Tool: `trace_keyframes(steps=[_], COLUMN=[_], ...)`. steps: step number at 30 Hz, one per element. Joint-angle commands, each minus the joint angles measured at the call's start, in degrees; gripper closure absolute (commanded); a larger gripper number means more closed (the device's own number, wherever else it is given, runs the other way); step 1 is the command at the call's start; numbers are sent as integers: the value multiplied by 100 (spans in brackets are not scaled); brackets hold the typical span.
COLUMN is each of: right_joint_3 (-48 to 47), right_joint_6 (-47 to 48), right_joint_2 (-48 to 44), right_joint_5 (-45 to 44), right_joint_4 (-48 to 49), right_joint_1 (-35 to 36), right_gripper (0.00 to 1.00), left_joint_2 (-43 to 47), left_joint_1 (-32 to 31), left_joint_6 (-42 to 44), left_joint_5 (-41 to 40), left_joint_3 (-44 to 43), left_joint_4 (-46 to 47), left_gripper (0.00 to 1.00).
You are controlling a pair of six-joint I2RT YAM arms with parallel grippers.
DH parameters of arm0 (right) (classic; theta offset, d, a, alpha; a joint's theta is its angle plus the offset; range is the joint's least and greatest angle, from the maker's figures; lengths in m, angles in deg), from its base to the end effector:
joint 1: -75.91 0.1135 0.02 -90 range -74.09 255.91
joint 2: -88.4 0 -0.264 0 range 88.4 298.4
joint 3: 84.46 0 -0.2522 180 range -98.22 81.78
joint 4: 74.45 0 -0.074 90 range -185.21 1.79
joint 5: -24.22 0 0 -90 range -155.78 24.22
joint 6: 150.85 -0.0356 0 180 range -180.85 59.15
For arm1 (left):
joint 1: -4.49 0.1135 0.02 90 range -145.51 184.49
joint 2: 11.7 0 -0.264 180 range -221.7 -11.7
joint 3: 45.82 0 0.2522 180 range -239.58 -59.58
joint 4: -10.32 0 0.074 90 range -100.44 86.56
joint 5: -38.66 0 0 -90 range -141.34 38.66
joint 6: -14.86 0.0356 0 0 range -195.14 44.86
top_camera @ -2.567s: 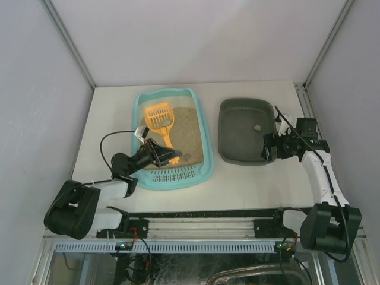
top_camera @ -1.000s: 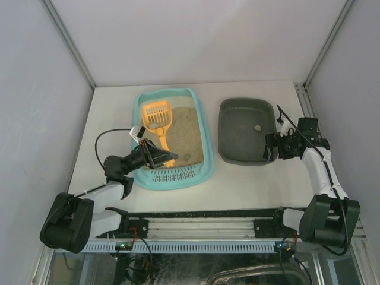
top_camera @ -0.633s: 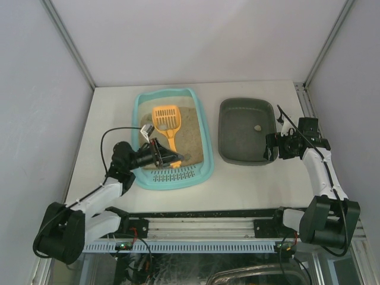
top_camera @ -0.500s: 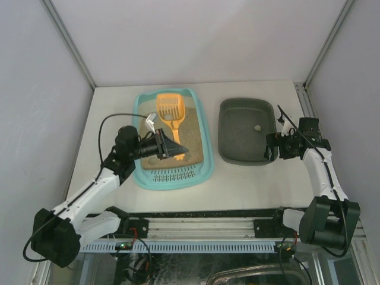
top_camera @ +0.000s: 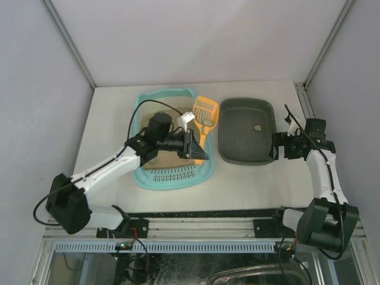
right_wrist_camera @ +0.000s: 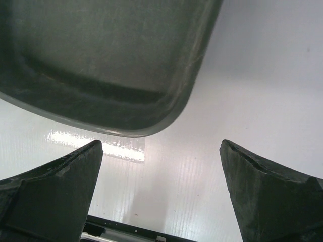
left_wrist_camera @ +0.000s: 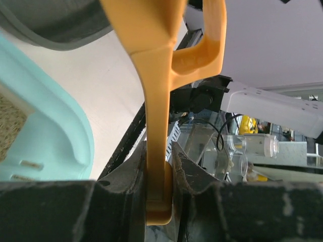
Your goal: Clean the litter box
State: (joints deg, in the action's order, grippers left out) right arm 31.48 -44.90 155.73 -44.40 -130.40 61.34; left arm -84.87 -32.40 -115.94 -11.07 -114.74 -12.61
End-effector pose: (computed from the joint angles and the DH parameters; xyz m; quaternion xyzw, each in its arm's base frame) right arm 0.2209 -0.0440 0.2507 -0.0606 0.9467 0.1039 0.2987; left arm 0.2142 -0.1895 0.3013 0.1520 0.8070 -0.5357 0.1968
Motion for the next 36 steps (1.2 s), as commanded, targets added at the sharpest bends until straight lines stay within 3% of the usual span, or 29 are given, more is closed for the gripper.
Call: trace_keyframes(steps=[1,7,10,15,19,21,36], right_joint_3=[-59,-59,-100,-103,-102,-105,-103], right_joint_6=[88,58,11,13,30,37,-59], right_joint_2=[-295,-419,-473,-648,-659,-666,-818], right_joint_5=[116,199,229,376,412,421,53], right_joint_4=[88,98,52,21,6,2,102], right_joint_1=[-281,-466,-539,-628,-659,-656,-394], right_gripper=[0,0,0,0,0,0,0], left_joint_2=[-826,-2232,-3001,-4431,-5084,-5358,-5532], left_joint_1=[-390,-774,-959,-1292,-1532,-1594,-1880], left_joint_6=[-10,-137,341,1490,2002,2141,2641], left_joint_5=[56,-101,-638,-2478,-4285,-4771,-5405], left_joint_3=[-1039,-2175,-3086,-5356,-6459,-6886,-7523], left_joint_4=[232,-36,-1096,-3719,-4907,-5277,-5597], left_gripper=[100,100,100,100,100,100,100])
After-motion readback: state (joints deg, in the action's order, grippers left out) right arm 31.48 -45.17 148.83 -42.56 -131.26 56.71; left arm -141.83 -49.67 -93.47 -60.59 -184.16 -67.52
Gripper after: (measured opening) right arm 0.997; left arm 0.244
